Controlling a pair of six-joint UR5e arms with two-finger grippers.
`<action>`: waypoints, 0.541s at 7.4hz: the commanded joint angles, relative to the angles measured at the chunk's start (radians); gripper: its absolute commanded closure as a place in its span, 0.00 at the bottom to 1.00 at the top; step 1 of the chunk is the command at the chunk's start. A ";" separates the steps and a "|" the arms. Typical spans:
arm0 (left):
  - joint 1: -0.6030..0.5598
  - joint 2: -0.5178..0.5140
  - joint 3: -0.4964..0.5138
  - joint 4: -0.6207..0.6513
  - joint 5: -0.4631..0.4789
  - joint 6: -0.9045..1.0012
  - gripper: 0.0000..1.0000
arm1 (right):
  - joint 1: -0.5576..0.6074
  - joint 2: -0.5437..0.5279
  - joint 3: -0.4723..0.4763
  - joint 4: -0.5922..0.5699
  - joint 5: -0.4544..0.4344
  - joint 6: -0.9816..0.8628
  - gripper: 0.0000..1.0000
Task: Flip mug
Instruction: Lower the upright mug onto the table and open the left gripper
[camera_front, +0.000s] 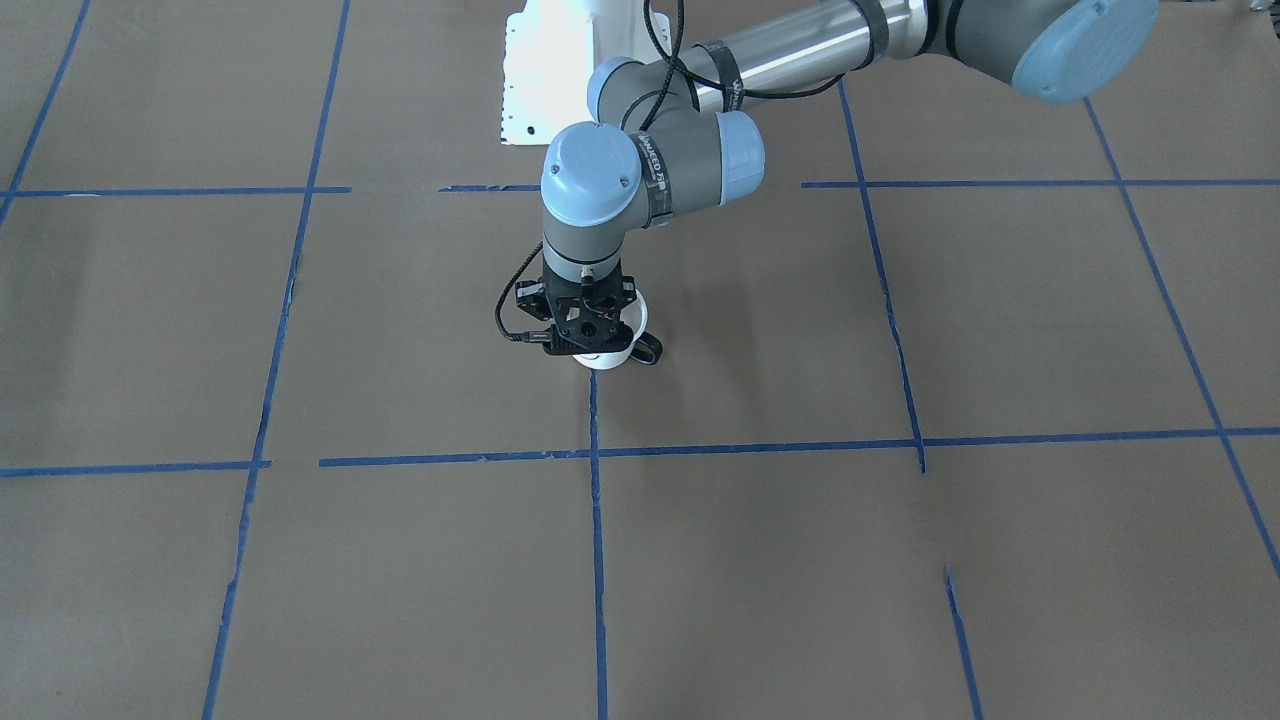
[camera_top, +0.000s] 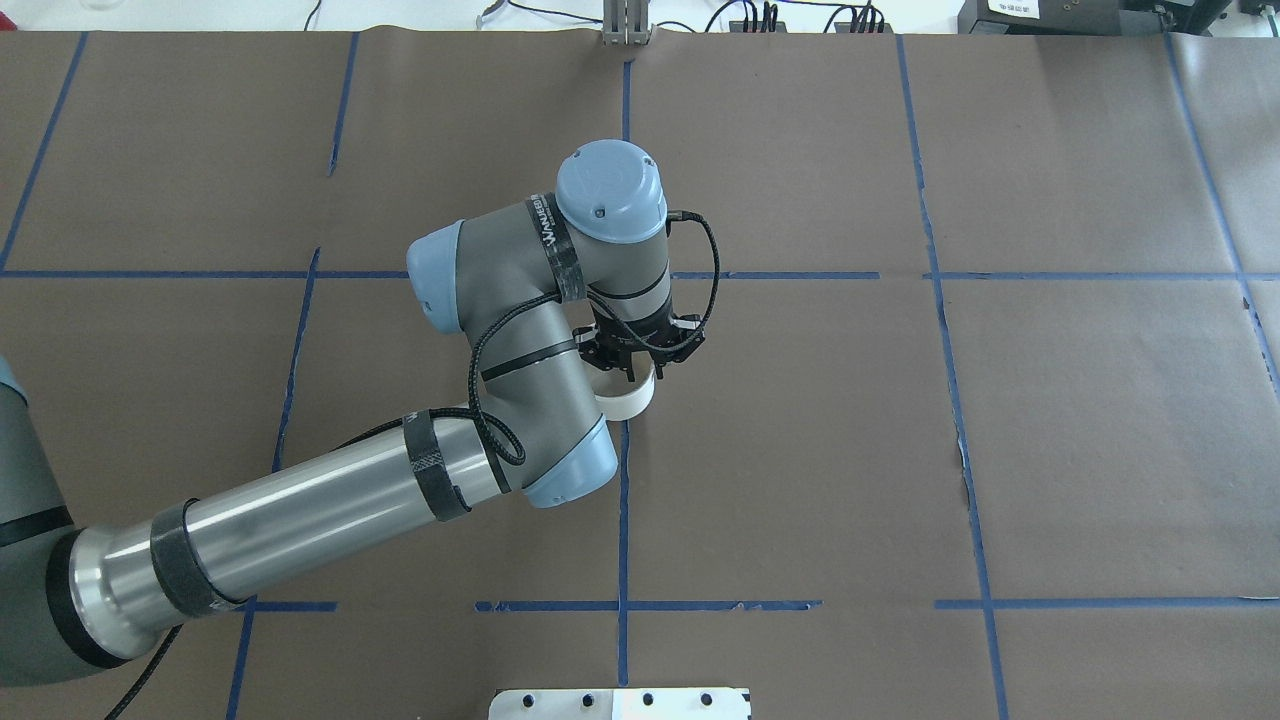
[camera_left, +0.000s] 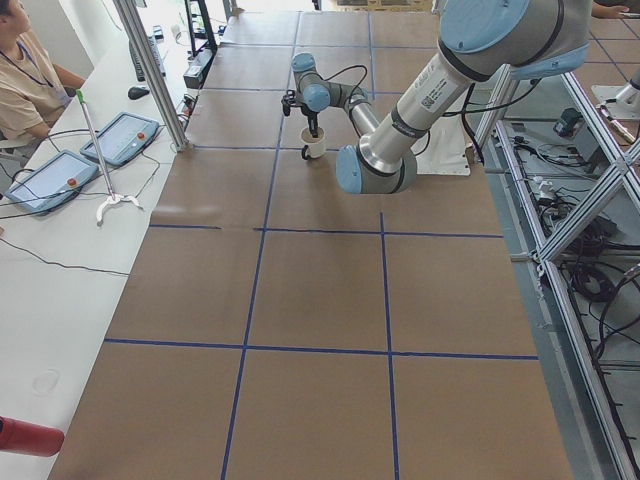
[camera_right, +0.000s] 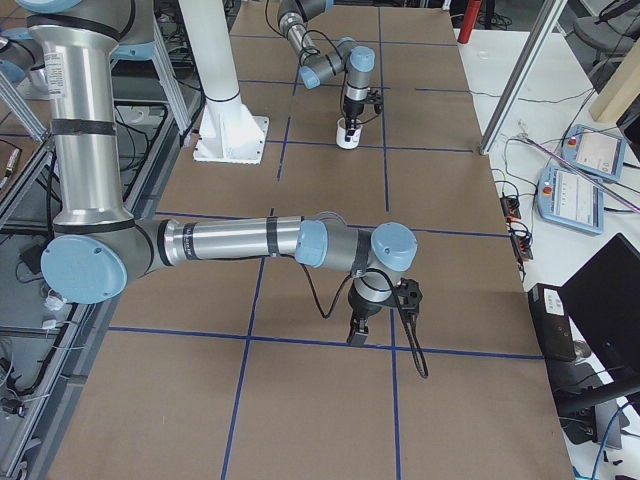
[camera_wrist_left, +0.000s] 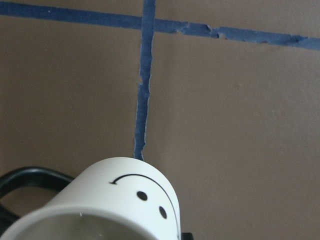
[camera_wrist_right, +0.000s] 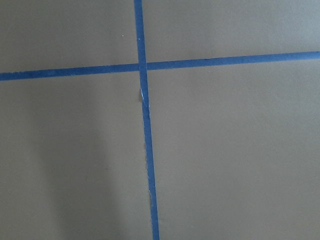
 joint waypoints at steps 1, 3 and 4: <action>-0.007 0.055 -0.152 0.044 0.005 0.028 0.00 | 0.000 0.000 0.000 0.000 0.000 0.000 0.00; -0.127 0.127 -0.383 0.262 0.001 0.221 0.00 | 0.000 0.000 0.000 0.000 0.000 0.000 0.00; -0.224 0.267 -0.530 0.273 -0.002 0.357 0.00 | 0.000 0.000 0.000 0.000 0.000 0.000 0.00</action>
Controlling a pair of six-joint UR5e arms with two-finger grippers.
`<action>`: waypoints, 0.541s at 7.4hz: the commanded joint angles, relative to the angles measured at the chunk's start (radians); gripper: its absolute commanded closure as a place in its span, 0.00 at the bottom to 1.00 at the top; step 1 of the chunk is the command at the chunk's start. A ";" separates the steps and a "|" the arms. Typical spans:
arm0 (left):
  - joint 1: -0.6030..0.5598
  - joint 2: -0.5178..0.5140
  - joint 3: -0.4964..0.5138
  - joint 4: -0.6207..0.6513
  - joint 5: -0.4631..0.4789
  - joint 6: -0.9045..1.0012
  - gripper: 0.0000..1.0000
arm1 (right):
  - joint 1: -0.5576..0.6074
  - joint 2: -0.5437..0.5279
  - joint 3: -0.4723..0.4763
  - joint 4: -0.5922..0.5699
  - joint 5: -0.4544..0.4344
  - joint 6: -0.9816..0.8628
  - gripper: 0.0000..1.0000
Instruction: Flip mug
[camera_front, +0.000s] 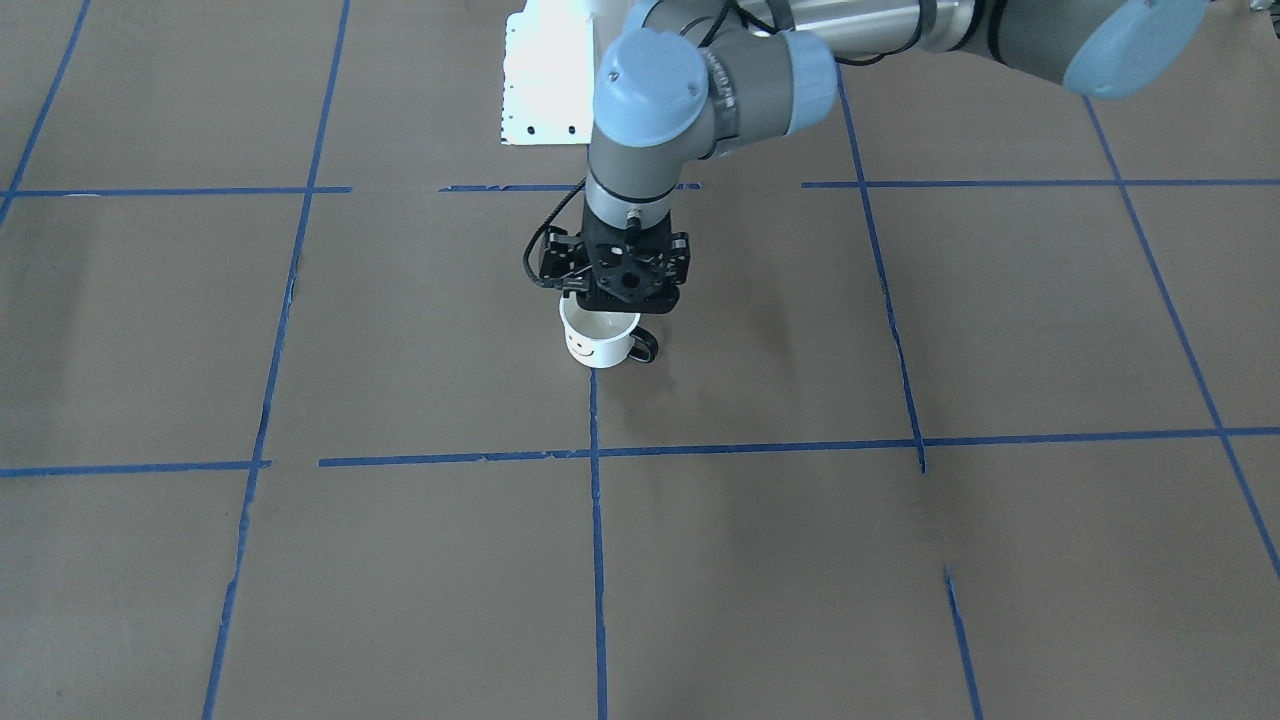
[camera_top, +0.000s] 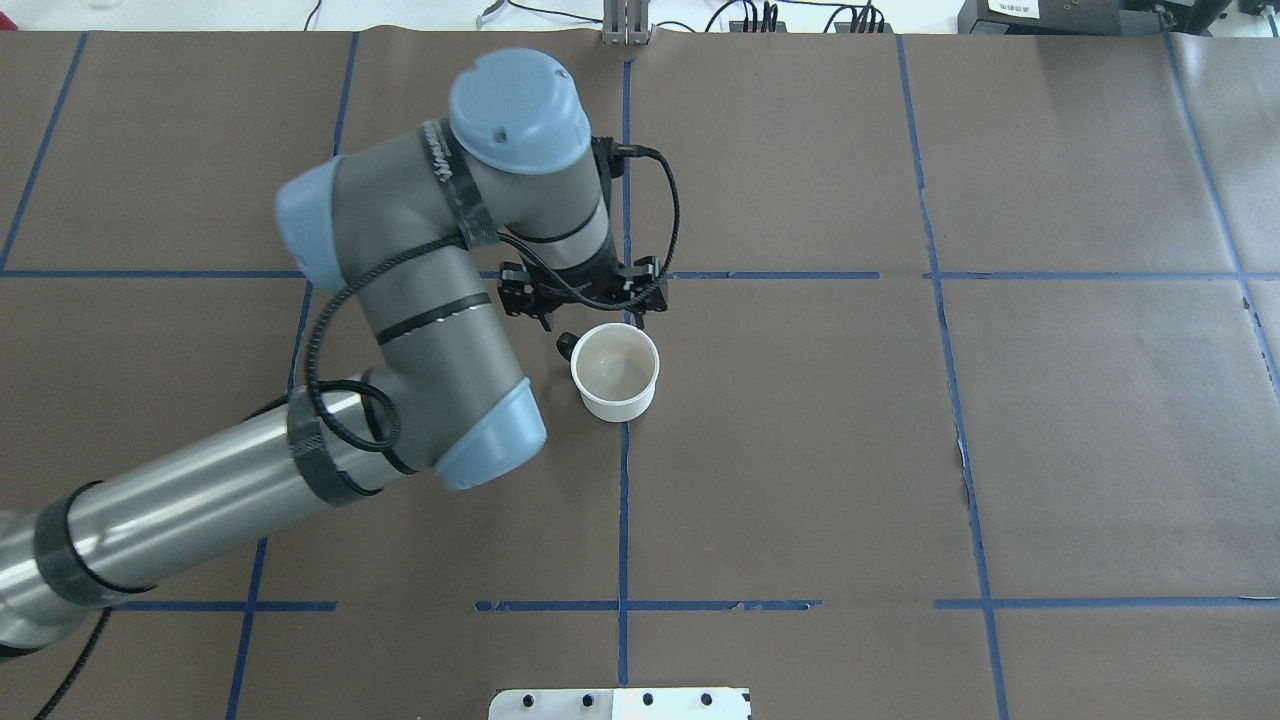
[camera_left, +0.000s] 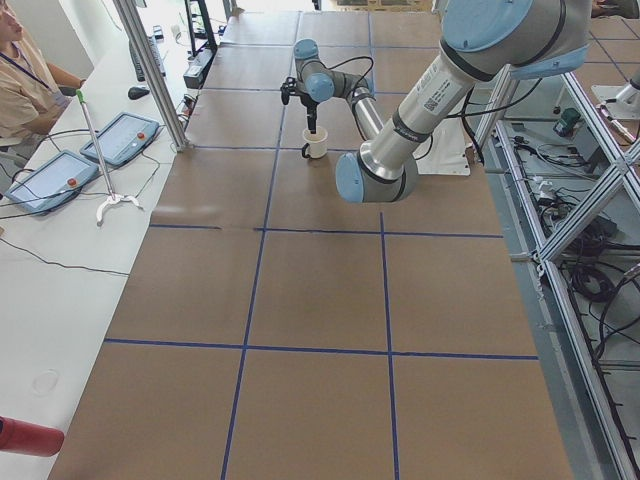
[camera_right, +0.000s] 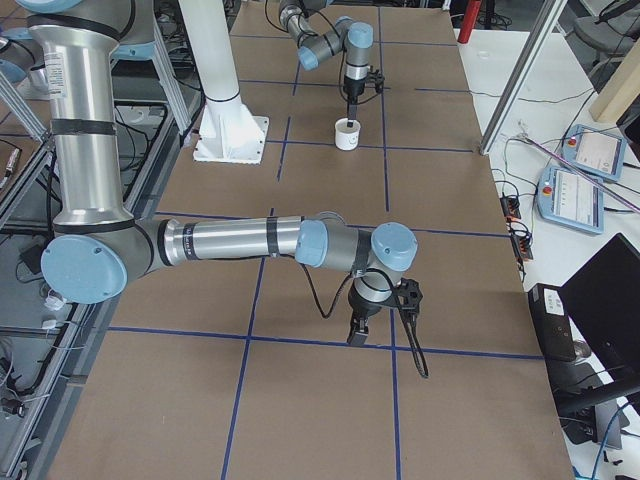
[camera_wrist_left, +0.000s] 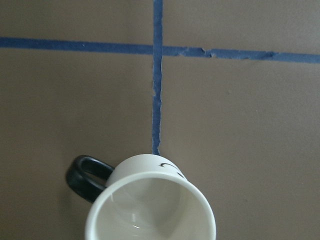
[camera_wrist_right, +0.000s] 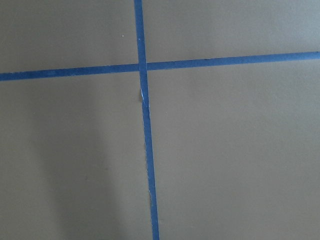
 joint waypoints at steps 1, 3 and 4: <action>-0.204 0.256 -0.255 0.051 -0.005 0.327 0.00 | 0.000 0.000 0.000 0.000 0.000 0.000 0.00; -0.381 0.486 -0.256 0.035 -0.016 0.726 0.00 | 0.000 0.000 0.000 0.000 0.000 0.000 0.00; -0.526 0.565 -0.227 0.038 -0.076 0.931 0.00 | 0.000 0.000 0.000 0.000 0.000 0.000 0.00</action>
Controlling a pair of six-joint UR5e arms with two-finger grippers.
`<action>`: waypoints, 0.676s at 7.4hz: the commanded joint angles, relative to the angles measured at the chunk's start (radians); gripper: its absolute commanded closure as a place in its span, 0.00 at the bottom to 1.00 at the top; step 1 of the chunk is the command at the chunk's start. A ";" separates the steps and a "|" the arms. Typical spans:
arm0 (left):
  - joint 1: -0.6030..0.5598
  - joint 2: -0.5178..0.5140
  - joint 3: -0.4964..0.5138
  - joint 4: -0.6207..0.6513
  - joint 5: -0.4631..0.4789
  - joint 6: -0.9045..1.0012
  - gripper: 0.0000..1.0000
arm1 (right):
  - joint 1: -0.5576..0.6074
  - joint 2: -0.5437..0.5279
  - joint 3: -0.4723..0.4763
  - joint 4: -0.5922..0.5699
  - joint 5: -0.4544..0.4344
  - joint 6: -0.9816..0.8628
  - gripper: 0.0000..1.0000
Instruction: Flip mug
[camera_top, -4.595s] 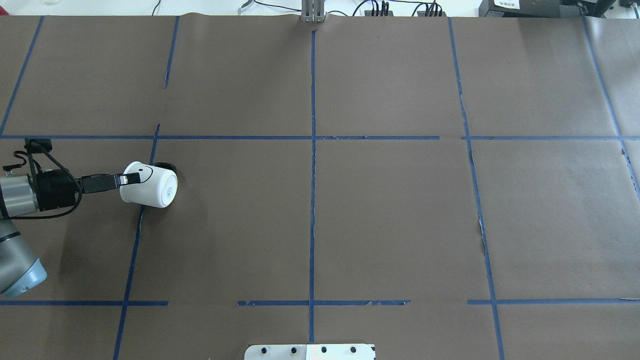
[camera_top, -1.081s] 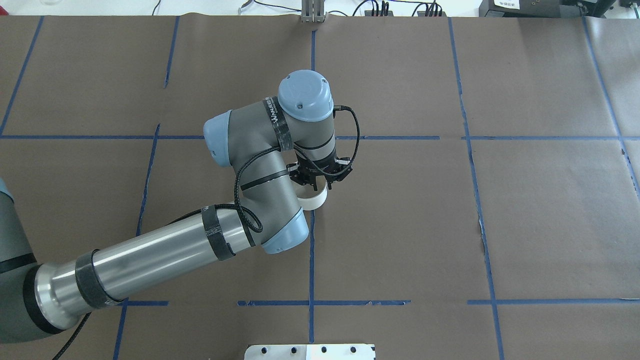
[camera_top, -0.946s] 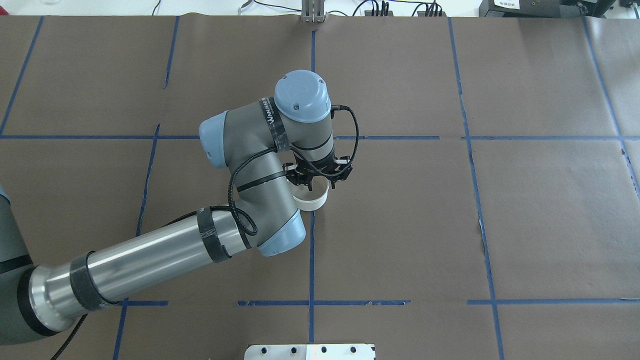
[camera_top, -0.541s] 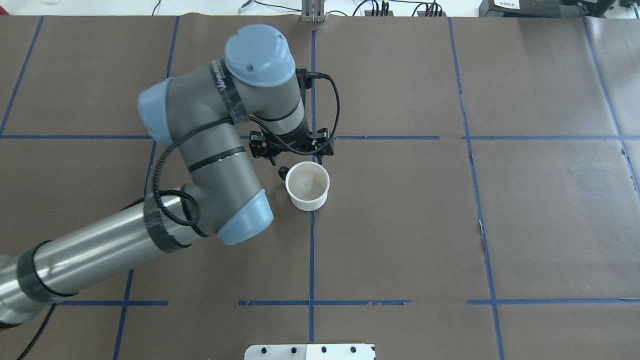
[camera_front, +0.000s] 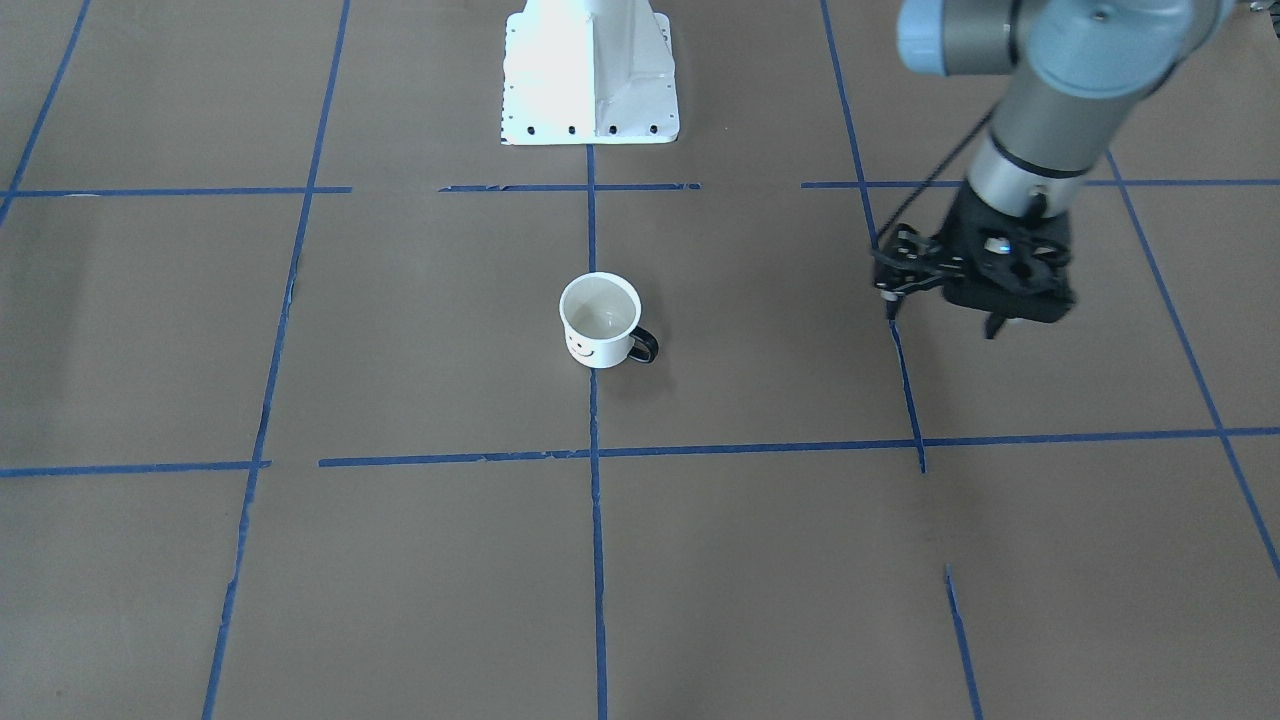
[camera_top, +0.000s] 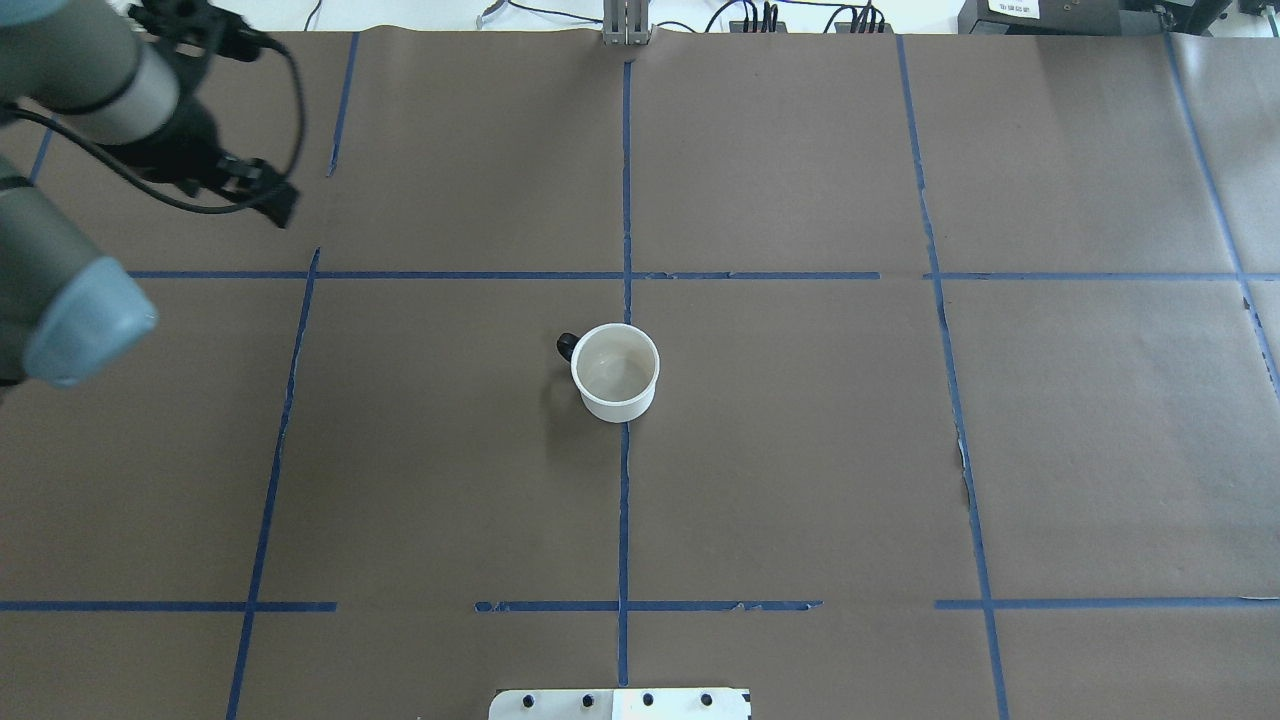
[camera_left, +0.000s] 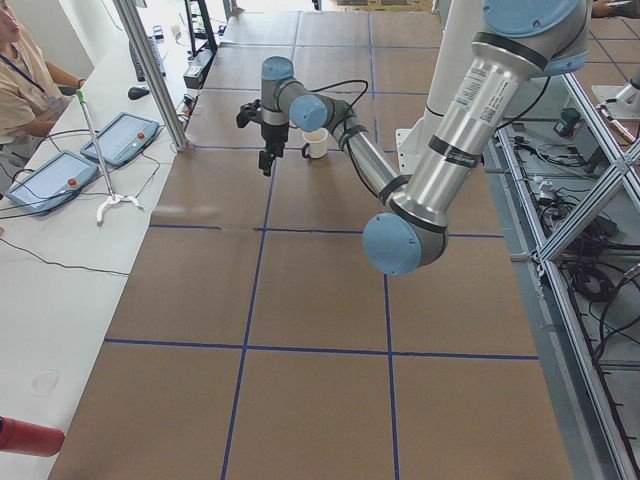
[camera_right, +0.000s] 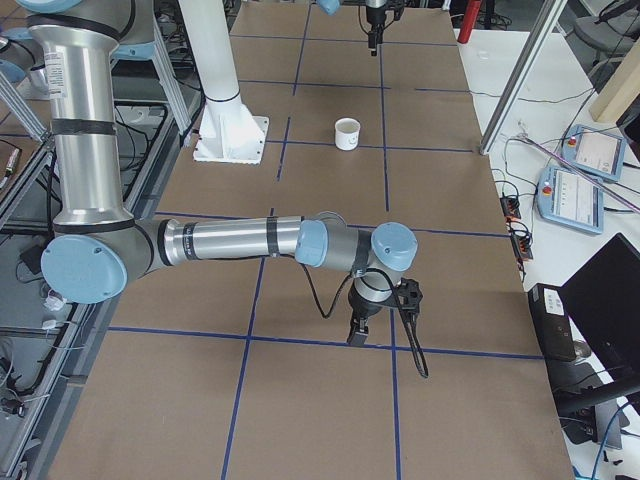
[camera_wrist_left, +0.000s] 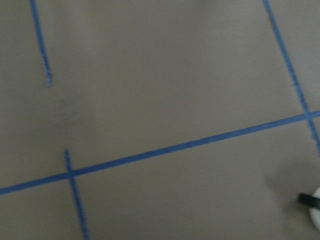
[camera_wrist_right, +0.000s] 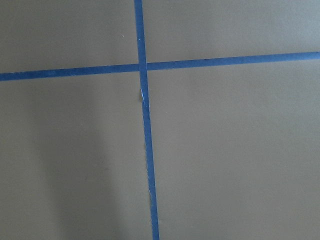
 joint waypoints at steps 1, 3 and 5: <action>-0.293 0.241 0.075 -0.010 -0.150 0.412 0.00 | 0.000 0.000 0.000 0.000 0.000 0.000 0.00; -0.455 0.358 0.226 -0.136 -0.168 0.615 0.00 | 0.000 0.000 0.000 0.000 0.000 0.000 0.00; -0.512 0.429 0.247 -0.244 -0.169 0.608 0.00 | 0.000 0.000 0.000 0.000 0.000 0.000 0.00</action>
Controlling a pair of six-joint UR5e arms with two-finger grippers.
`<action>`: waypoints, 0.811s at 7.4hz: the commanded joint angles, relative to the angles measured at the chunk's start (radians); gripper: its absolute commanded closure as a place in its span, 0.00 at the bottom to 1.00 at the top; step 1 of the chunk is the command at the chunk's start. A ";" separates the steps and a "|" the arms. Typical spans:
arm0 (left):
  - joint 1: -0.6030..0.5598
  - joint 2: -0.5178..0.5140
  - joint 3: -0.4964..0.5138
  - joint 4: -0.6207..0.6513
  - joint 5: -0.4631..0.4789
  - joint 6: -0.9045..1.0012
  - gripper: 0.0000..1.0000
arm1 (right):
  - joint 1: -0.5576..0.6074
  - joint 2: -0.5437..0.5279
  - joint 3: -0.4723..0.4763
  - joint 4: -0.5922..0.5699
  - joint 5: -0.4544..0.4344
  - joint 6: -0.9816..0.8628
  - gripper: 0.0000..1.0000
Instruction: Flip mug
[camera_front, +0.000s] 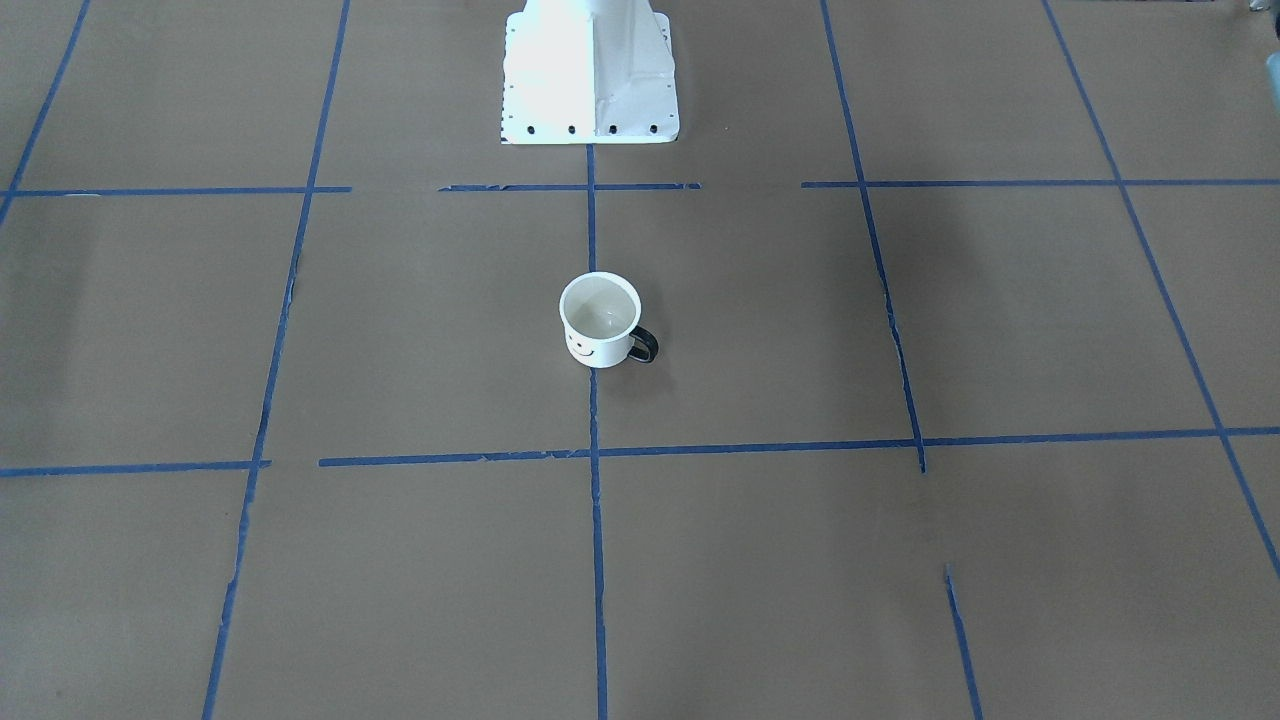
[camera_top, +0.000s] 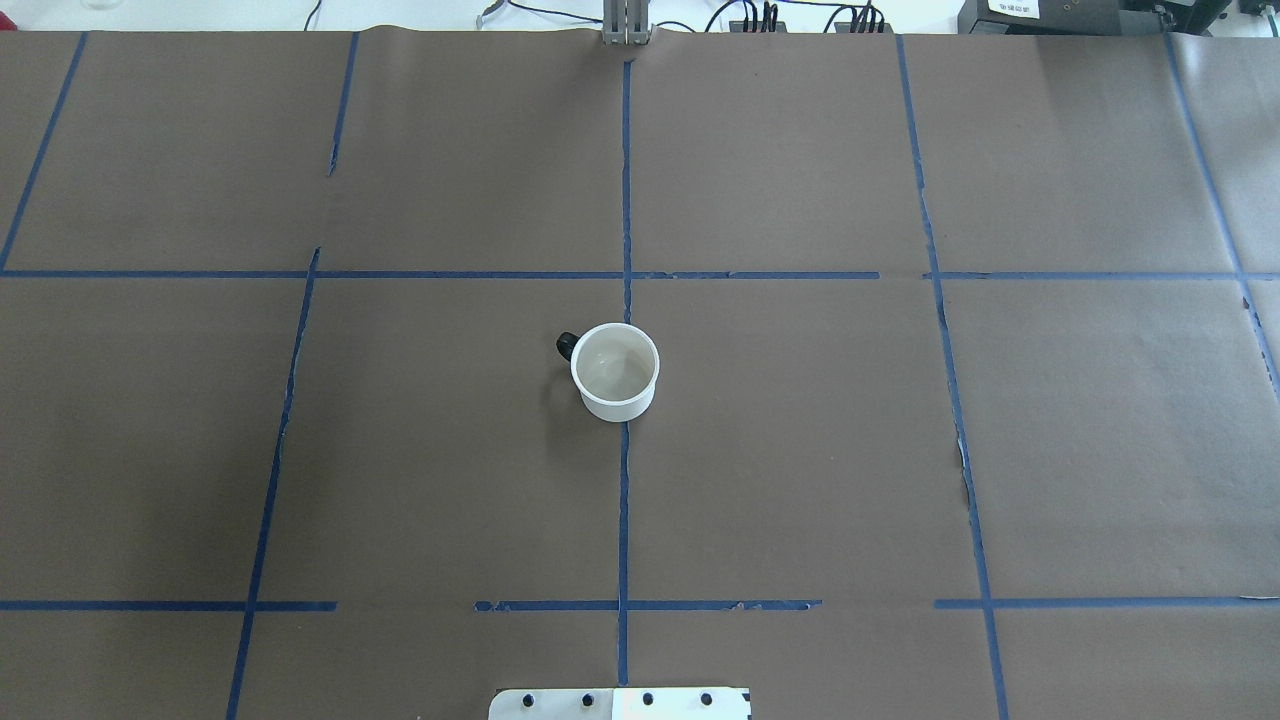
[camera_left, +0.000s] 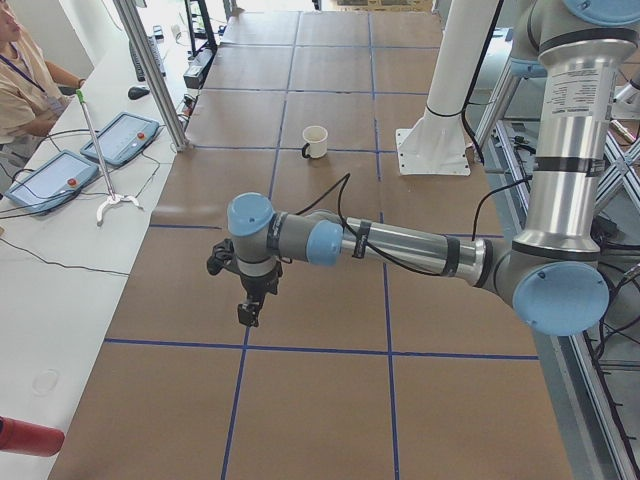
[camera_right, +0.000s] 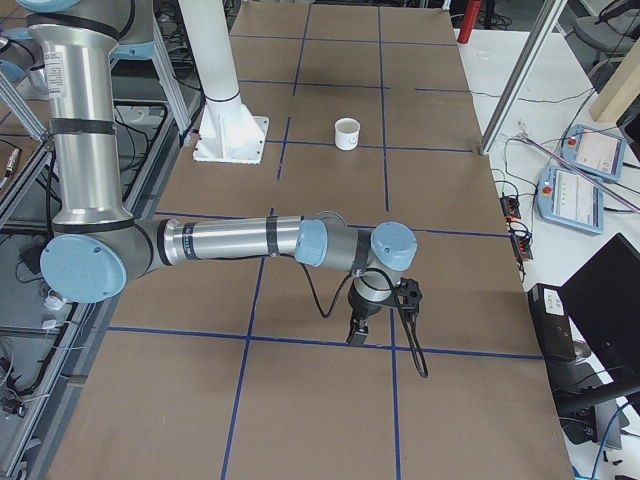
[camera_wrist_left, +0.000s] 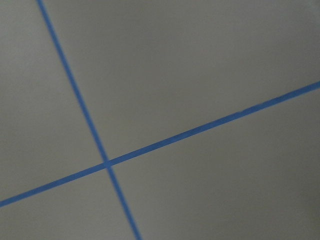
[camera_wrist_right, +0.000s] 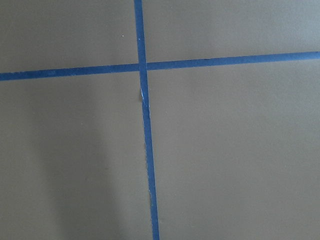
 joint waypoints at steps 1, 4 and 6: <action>-0.044 0.039 0.031 -0.045 -0.004 0.012 0.00 | 0.000 0.000 0.000 0.000 0.000 0.000 0.00; -0.044 0.040 0.044 -0.056 0.005 0.016 0.00 | 0.000 0.000 0.000 0.000 0.000 0.000 0.00; -0.044 0.042 0.036 -0.059 -0.003 0.026 0.00 | 0.000 0.000 0.000 0.000 0.000 0.000 0.00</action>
